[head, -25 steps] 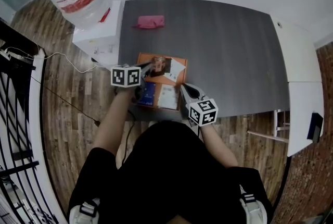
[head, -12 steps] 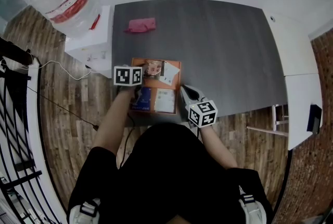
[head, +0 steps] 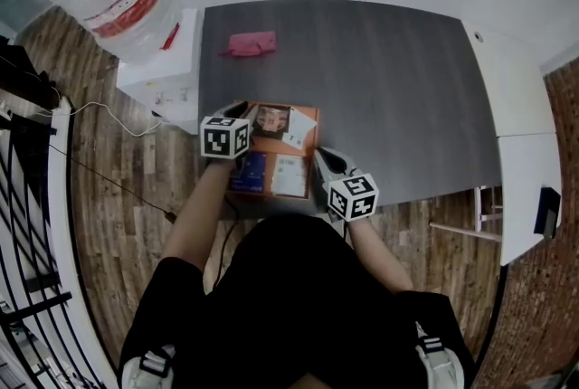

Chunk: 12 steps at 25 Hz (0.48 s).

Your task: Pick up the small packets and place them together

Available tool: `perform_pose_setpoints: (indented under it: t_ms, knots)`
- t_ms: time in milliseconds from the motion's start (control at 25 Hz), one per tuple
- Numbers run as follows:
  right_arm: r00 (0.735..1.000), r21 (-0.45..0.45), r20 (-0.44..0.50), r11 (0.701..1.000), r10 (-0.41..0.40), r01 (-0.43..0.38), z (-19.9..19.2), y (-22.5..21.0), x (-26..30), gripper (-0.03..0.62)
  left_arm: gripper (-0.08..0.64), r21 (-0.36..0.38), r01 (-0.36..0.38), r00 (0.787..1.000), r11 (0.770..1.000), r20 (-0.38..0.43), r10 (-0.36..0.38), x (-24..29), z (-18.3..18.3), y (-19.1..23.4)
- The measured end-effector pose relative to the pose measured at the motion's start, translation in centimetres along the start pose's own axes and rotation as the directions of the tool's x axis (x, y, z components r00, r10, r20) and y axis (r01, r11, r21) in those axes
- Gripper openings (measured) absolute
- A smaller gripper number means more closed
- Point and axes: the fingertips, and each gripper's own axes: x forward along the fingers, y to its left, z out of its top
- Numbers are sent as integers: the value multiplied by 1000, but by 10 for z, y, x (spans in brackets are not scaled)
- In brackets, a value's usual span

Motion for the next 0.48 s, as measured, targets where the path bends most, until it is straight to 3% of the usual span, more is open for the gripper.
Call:
perform_pose_setpoints:
  t_ms: [240,480]
  knots:
    - [1000,-22,3,999,23,-23,5,6,2,3,97,33,-1,992,999,125,-3,-22,16,-3]
    - [999,-39,4,999,36,-35,8,11,3,3,94,8,-11,965,1000,263,8,-54,23,3]
